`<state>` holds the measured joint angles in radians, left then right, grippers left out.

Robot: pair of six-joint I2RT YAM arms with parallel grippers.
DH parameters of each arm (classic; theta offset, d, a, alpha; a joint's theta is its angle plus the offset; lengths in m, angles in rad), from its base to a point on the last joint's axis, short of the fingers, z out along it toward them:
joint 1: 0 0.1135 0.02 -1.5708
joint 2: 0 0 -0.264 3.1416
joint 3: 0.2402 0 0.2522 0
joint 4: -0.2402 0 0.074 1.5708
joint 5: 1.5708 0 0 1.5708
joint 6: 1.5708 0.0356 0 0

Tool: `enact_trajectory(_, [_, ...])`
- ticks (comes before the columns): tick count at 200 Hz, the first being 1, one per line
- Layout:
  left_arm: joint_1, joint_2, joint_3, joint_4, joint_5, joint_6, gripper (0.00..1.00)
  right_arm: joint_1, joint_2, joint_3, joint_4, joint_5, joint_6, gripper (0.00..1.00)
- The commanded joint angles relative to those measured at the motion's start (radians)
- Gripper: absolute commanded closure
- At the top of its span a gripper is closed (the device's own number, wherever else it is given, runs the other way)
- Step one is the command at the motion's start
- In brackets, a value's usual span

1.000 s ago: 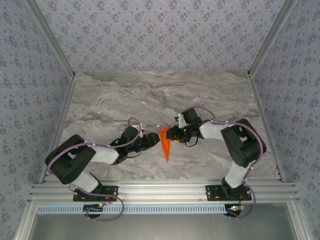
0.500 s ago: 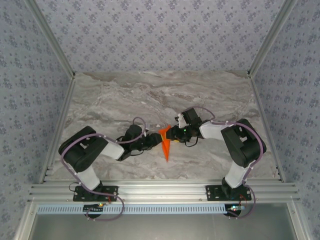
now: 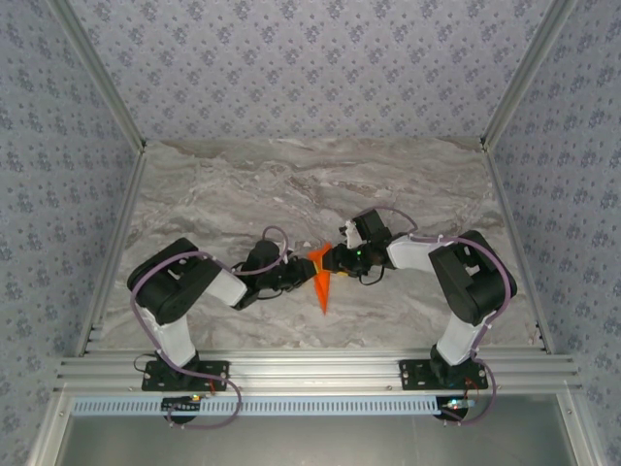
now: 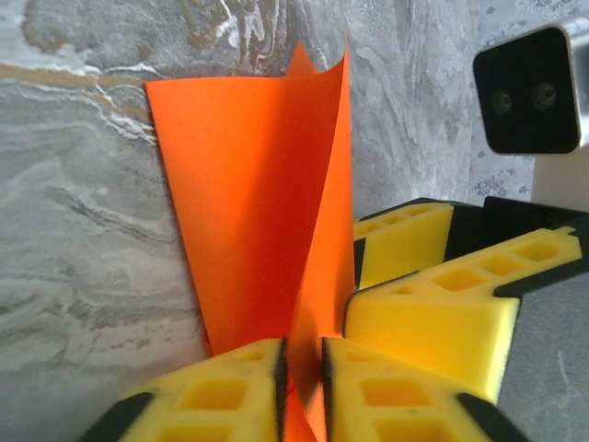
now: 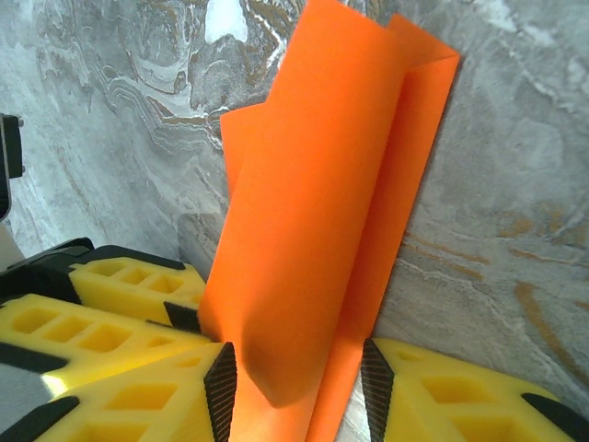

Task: Fold a paper plane with a square sheet of paper (fold left side to right side)
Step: Fold the wing for the fifth time at the center of the table.

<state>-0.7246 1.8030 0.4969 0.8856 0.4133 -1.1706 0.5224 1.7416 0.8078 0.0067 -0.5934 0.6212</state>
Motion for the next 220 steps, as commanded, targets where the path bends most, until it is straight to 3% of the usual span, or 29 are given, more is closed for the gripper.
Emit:
enact_trajectory(1, [0.014,0.008,0.013,0.010,-0.008,0.021,0.92,0.008,0.020,-0.029,-0.004,0.017,0.000,0.56])
enact_trajectory(34, [0.026,0.006,0.009,0.002,-0.011,0.039,1.00,-0.036,-0.044,-0.038,0.031,-0.031,0.021,0.53])
enact_trajectory(95, [0.027,0.002,0.021,-0.028,-0.008,0.066,1.00,-0.060,-0.048,-0.019,0.095,-0.092,0.060,0.47])
enact_trajectory(220, [0.028,0.008,0.045,-0.054,0.002,0.087,1.00,-0.035,0.041,0.032,0.084,-0.089,0.058,0.46])
